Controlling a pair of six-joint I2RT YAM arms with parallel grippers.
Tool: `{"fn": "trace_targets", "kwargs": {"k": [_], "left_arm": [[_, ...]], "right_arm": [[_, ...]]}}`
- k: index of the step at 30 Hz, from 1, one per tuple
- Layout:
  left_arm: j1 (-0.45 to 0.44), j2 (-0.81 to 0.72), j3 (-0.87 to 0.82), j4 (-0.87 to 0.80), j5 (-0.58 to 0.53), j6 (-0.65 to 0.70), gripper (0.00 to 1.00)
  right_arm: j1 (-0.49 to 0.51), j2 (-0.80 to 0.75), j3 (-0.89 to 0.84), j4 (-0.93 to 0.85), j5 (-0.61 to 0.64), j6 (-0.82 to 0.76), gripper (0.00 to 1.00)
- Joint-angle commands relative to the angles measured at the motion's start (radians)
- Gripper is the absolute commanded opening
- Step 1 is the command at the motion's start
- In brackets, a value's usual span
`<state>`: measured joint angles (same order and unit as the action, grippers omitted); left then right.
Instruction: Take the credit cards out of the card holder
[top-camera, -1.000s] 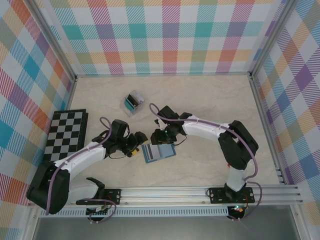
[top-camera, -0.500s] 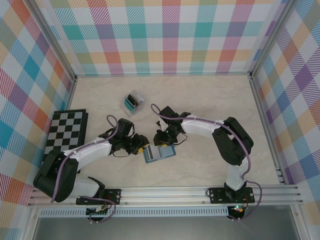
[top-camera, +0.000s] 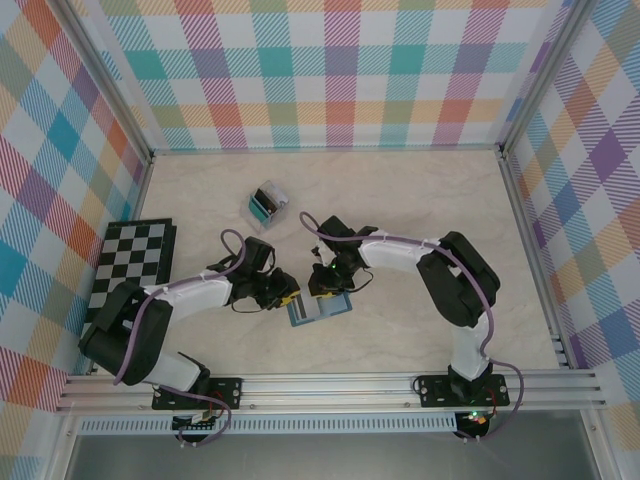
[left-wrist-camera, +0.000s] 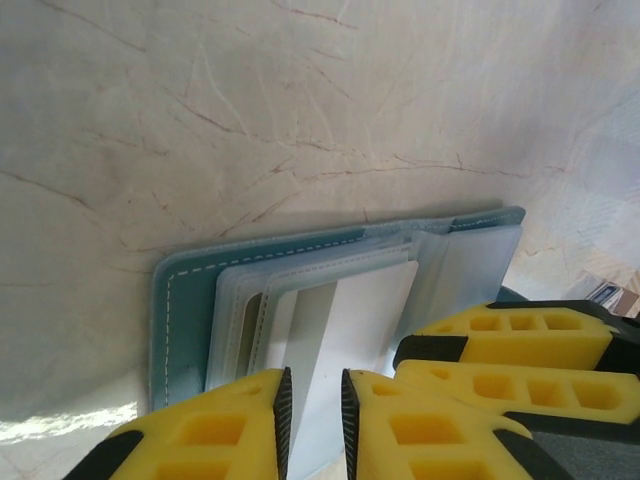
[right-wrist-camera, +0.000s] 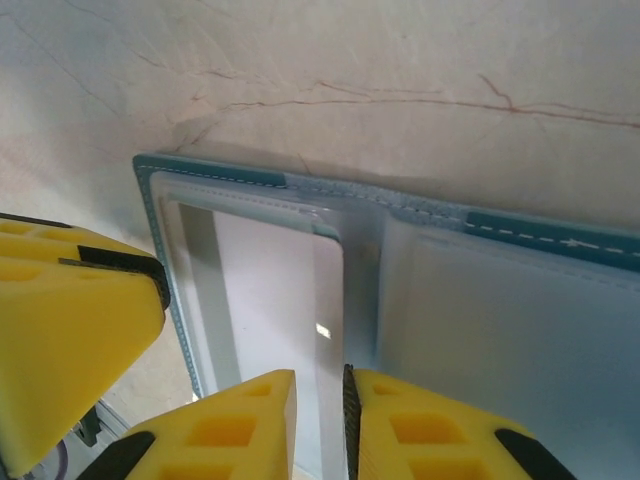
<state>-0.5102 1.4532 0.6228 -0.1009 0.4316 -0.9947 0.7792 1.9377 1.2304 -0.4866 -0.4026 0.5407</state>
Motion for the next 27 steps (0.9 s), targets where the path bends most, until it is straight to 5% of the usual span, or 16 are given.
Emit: {"fn": "trace_targets", "kwargs": {"k": [1,27], "left_arm": [[-0.008,0.012,0.006,0.01,-0.018,-0.008,0.21],[-0.008,0.039,-0.057,-0.001,-0.057,-0.01,0.17]], "right_arm": [[-0.003,0.023,0.009,-0.008,-0.016,-0.02,0.21],[-0.002,0.038,-0.012,0.054,-0.08,-0.031,0.13]]}}
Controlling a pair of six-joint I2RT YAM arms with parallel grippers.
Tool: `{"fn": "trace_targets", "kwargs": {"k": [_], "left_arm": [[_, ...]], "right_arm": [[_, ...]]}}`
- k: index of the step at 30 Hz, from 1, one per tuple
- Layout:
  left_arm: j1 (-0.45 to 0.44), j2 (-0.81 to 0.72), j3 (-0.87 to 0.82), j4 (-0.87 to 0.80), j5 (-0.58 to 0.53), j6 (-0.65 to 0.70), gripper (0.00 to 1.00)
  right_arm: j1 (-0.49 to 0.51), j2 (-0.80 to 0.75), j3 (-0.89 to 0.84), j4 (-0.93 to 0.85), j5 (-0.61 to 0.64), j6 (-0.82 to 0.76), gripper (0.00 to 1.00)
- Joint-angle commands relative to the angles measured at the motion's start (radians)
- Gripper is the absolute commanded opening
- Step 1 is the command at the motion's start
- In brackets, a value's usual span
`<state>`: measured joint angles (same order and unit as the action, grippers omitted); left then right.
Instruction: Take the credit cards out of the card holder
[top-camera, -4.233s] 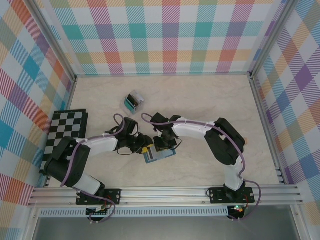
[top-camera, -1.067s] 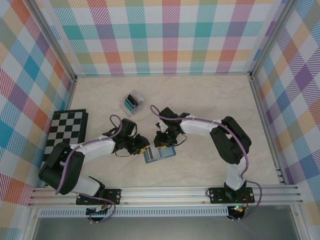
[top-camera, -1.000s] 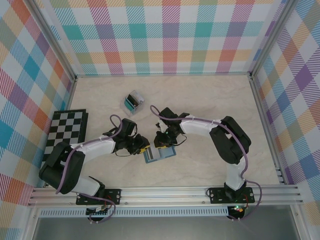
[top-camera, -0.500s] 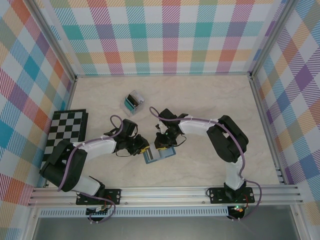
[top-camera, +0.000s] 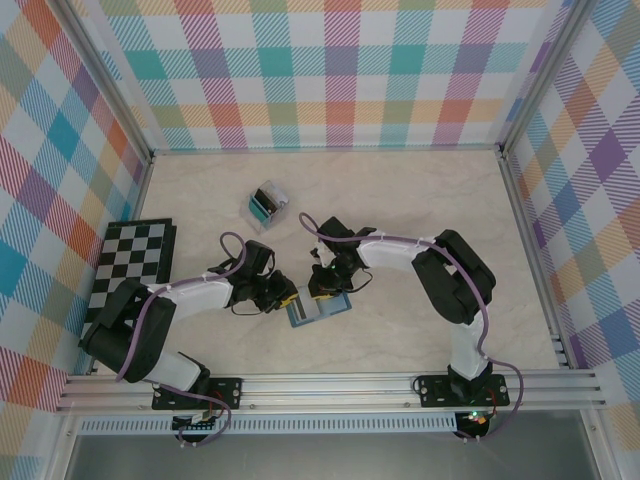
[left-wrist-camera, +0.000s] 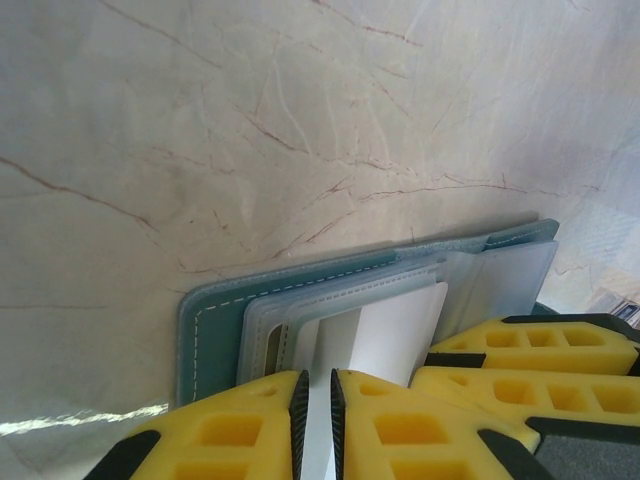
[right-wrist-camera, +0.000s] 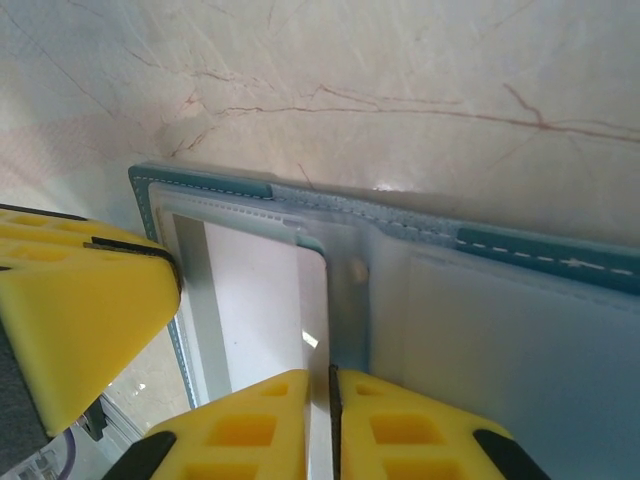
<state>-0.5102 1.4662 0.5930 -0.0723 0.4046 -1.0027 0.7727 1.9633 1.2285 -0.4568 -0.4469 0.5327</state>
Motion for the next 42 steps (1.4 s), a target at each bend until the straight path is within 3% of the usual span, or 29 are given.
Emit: {"fn": "trace_targets", "kwargs": {"k": [1,8,17,25,42], "left_arm": [[-0.008,0.024,-0.027,-0.032,-0.031,-0.001,0.17],[-0.008,-0.019,-0.018,-0.054,-0.035,-0.004,0.22],[-0.008,-0.079,-0.002,-0.048,-0.017,-0.001,0.27],[-0.027,-0.057,-0.017,0.068,0.05,-0.013,0.24],[-0.039,0.033,0.003,-0.07,-0.011,0.013,0.19]], "right_arm": [[0.004,0.009,-0.012,0.026,-0.035,-0.023,0.11],[0.004,-0.043,-0.034,0.03,0.006,-0.023,0.03],[0.0,-0.112,-0.073,0.012,0.097,-0.034,0.01],[0.0,-0.095,-0.064,0.006,0.097,-0.034,0.01],[-0.017,-0.129,-0.103,0.038,0.099,-0.055,0.01]]}}
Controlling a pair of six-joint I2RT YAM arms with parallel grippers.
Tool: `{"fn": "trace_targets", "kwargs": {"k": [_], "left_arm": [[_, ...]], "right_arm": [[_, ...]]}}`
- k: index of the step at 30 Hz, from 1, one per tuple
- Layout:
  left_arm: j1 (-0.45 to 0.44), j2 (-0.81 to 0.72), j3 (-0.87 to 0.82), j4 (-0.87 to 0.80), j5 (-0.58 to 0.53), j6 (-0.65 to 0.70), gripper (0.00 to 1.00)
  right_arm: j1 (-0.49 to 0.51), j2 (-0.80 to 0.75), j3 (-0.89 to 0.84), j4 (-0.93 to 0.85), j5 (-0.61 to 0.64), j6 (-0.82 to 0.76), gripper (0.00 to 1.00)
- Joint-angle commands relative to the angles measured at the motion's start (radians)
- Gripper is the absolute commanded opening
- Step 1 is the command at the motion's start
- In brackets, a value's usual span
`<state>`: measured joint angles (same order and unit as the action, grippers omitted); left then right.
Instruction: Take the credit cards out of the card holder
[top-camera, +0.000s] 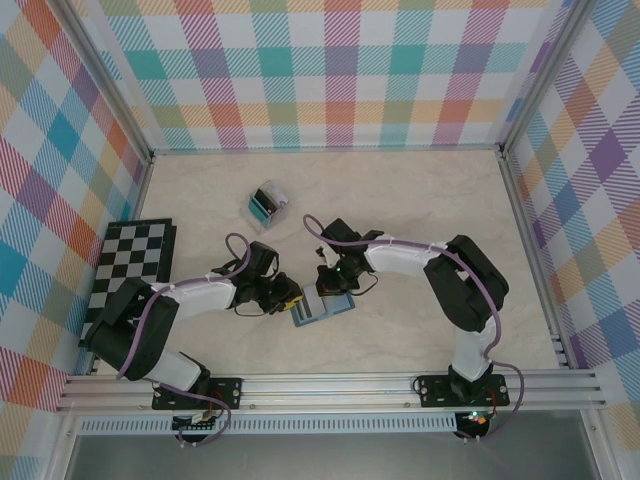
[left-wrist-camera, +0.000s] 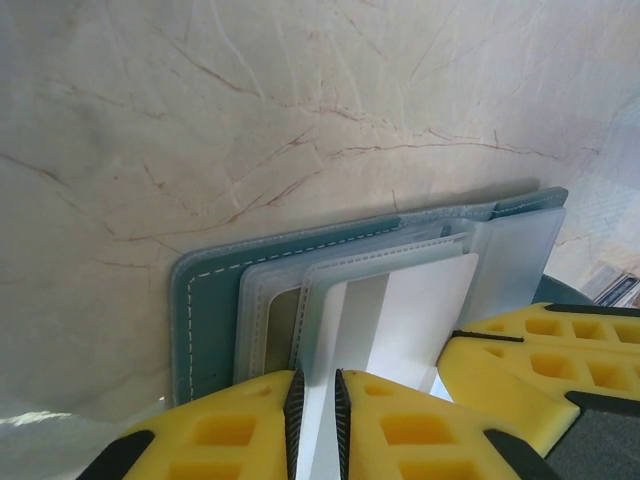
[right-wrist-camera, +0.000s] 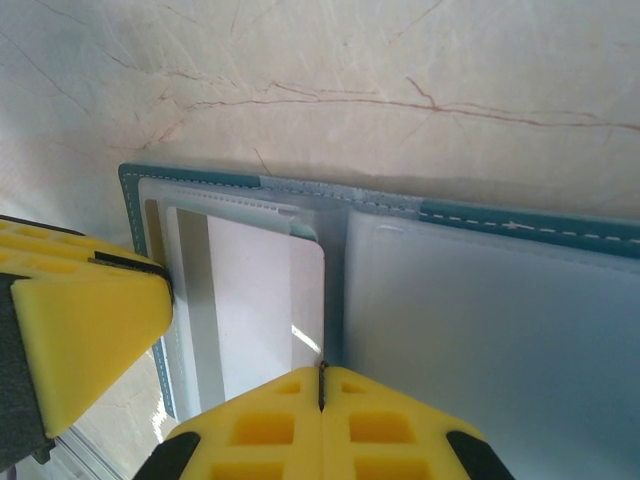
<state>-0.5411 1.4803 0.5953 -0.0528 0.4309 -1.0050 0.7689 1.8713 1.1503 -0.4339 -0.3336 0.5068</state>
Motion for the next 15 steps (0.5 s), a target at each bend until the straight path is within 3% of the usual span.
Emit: {"fn": "trace_targets", "kwargs": {"k": [1,6,15], "left_arm": [[-0.008,0.018,0.0,-0.095,-0.042,0.016,0.19],[-0.008,0.027,0.001,-0.09,-0.043,0.017,0.19],[-0.008,0.039,0.008,-0.081,-0.041,0.019,0.17]], "right_arm": [[-0.02,-0.045,-0.031,0.021,-0.021,-0.029,0.01],[-0.036,-0.053,-0.046,0.035,-0.046,-0.031,0.03],[-0.037,-0.009,-0.041,0.052,-0.123,-0.016,0.22]]}}
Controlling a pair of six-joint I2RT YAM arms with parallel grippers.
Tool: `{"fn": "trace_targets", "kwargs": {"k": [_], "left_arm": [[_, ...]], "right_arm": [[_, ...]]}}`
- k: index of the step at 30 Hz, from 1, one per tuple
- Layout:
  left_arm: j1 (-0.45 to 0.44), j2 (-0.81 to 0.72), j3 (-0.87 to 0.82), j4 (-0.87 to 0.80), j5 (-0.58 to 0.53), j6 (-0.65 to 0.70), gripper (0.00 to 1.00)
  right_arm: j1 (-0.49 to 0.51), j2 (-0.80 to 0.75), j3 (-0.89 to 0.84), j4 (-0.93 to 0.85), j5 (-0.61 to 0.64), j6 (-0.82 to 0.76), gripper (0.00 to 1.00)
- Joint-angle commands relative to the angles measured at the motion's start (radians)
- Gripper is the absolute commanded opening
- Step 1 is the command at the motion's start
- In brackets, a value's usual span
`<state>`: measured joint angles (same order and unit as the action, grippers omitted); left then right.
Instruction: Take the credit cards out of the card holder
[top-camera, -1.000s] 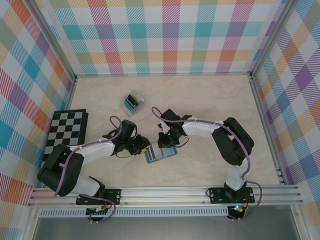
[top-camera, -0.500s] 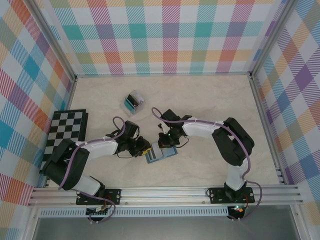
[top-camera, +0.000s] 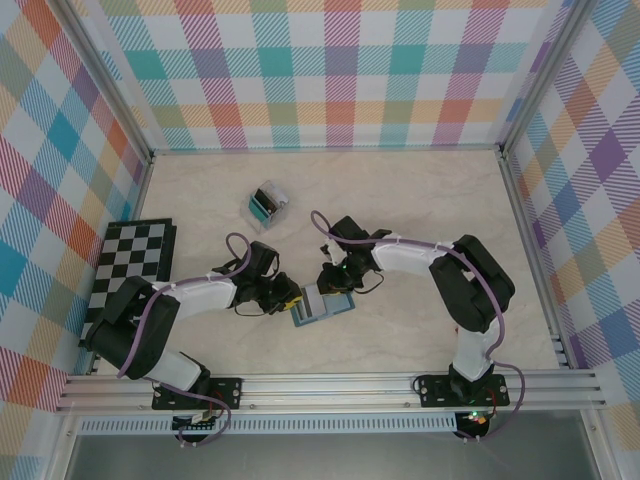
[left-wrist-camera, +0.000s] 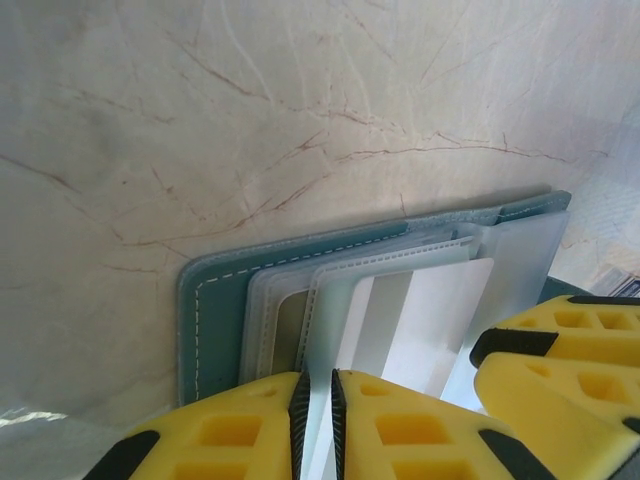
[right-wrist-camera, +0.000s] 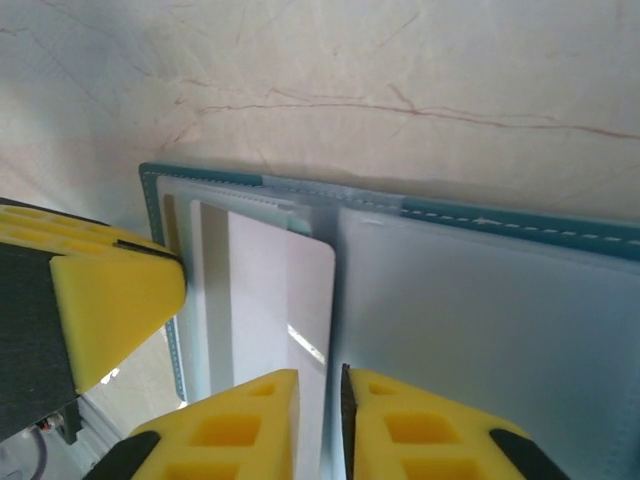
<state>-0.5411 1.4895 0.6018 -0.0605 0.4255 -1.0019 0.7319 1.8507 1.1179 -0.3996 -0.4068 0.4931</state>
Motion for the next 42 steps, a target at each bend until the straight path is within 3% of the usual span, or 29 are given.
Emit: {"fn": "trace_targets", "kwargs": {"k": [1,12,20,34,42], "left_arm": [[-0.008,0.029,-0.001,-0.075,-0.037,0.015,0.17],[-0.008,0.028,-0.009,-0.077,-0.044,0.014,0.17],[-0.008,0.026,-0.008,-0.098,-0.06,0.013,0.16],[-0.008,0.005,0.003,-0.133,-0.072,0.025,0.18],[-0.007,-0.084,0.085,-0.192,-0.053,0.037,0.28]], "right_arm": [[0.0,0.017,-0.006,0.017,-0.056,-0.003,0.23],[0.001,0.068,0.011,0.035,-0.115,-0.01,0.23],[-0.002,0.057,0.002,0.06,-0.108,-0.019,0.08],[-0.076,-0.047,-0.056,0.031,-0.036,-0.075,0.01],[-0.123,-0.193,-0.122,0.071,-0.062,-0.053,0.0]]}}
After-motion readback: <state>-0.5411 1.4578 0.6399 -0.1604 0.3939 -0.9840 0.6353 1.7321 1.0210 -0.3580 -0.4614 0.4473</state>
